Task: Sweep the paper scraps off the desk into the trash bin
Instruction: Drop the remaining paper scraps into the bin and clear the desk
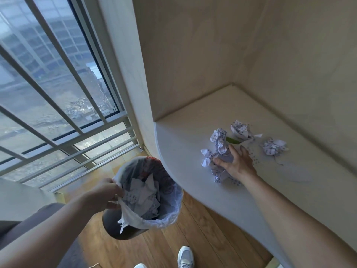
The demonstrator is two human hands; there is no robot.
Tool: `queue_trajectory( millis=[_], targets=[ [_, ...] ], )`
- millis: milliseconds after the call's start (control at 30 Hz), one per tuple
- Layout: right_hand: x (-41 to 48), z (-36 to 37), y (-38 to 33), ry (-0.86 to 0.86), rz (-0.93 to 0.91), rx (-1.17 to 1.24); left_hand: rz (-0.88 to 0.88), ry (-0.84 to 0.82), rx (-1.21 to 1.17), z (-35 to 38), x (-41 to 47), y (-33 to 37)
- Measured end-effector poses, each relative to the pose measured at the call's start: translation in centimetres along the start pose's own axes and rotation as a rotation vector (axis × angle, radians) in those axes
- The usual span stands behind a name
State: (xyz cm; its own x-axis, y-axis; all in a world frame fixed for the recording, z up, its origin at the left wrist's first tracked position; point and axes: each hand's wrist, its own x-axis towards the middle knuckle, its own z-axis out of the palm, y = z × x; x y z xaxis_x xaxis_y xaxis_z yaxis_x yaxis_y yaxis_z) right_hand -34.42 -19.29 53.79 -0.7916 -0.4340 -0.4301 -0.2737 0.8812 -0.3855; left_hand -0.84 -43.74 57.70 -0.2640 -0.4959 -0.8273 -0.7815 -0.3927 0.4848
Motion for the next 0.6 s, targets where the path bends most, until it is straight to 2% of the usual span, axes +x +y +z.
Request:
queue_trajectory(
  millis=[233,400,533,600],
  targets=[
    [-0.8,2.0,-4.2,-0.046,-0.091,-0.058,0.007,-0.002,-0.037,-0.1,0.2,0.4],
    [-1.7,2.7,-5.9,-0.015,-0.153,-0.074,0.016,0.013,-0.049,0.2,0.3,0.5],
    [-2.7,2.1,-5.8,0.062,-0.089,0.033,0.021,-0.005,-0.06,0.1,0.5,0.5],
    [-3.7,2.2,-5.5,0.119,-0.052,0.01,0.021,-0.018,-0.064,0.1,0.6,0.5]
  ],
)
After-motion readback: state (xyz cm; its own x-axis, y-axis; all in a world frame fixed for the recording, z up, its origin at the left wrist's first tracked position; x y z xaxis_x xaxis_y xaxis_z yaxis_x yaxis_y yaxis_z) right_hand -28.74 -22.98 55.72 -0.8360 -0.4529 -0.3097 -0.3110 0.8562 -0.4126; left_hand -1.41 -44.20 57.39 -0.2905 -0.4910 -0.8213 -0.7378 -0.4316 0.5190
